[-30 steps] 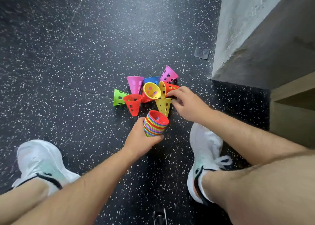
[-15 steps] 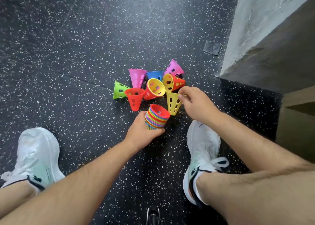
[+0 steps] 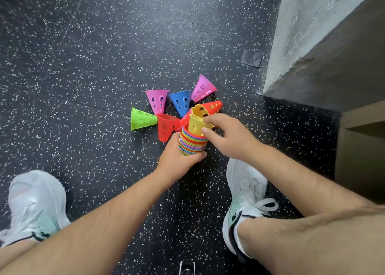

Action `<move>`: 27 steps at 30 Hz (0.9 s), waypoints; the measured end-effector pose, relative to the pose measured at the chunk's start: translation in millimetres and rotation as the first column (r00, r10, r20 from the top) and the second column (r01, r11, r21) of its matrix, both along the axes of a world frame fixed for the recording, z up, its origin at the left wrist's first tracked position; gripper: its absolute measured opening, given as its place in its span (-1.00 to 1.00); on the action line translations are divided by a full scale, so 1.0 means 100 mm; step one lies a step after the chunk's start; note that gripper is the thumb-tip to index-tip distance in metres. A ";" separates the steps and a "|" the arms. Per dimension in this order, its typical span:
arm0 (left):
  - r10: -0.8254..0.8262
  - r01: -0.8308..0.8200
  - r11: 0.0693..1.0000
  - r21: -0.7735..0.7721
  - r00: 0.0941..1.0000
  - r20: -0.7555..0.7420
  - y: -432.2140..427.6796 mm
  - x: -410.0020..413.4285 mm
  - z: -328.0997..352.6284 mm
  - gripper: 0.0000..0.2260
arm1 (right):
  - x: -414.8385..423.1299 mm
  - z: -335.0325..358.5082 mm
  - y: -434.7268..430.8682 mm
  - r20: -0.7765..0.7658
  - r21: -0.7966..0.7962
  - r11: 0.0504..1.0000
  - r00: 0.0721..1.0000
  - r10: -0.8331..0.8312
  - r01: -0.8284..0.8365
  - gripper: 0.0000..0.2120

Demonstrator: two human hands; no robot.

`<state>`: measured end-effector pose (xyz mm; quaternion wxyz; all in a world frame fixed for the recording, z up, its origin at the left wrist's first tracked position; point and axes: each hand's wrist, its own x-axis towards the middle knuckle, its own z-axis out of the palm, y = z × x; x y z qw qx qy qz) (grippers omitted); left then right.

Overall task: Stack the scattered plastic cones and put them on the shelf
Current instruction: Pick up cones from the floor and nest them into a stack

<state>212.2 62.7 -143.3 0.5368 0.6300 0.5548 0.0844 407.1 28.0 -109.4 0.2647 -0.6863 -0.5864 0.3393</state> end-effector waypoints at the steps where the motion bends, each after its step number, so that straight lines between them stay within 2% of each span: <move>1: 0.002 -0.002 1.000 -0.003 1.000 0.004 0.01 0.00 0.00 -0.46 | -0.02 -0.02 -0.01 -0.013 -0.019 1.000 1.000 0.021 -0.021 -0.78; 5: 0.003 -0.002 1.000 -0.022 1.000 0.018 0.03 -0.04 -0.02 -0.45 | -0.03 -0.02 0.02 -0.072 -0.025 1.000 0.997 0.004 -0.006 -0.78; 11: 0.030 -0.030 1.000 -0.009 0.999 0.044 0.11 -0.03 -0.03 -0.39 | 0.02 -0.13 0.10 0.066 0.131 0.991 0.997 0.028 -0.036 -0.77; 14: 0.035 -0.034 0.999 -0.020 0.998 0.060 0.13 -0.03 -0.03 -0.38 | 0.09 -0.16 0.20 0.282 0.122 0.987 0.957 0.070 -0.108 -0.58; 16: 0.031 -0.029 0.999 -0.027 0.998 0.058 0.15 -0.03 -0.02 -0.38 | 0.14 -0.18 0.28 0.444 0.040 0.980 0.883 0.155 -0.193 -0.47; 18: 0.025 -0.023 0.999 -0.029 0.998 0.056 0.17 -0.02 -0.01 -0.40 | 0.18 -0.21 0.36 0.561 -0.034 0.966 0.795 0.230 -0.256 -0.44; 20: 0.020 -0.018 0.999 -0.033 0.998 0.057 0.19 -0.01 -0.01 -0.40 | 0.23 -0.22 0.43 0.621 -0.044 0.950 0.737 0.267 -0.308 -0.51; 22: 0.024 -0.022 0.999 -0.031 0.998 0.053 0.20 0.00 -0.03 -0.41 | 0.30 -0.25 0.47 0.643 -0.042 0.940 0.711 0.284 -0.338 -0.65; 27: 0.021 -0.019 0.999 -0.041 0.999 0.041 0.24 0.04 -0.03 -0.43 | 0.45 -0.31 0.48 0.573 0.023 0.974 0.802 0.171 -0.223 -0.82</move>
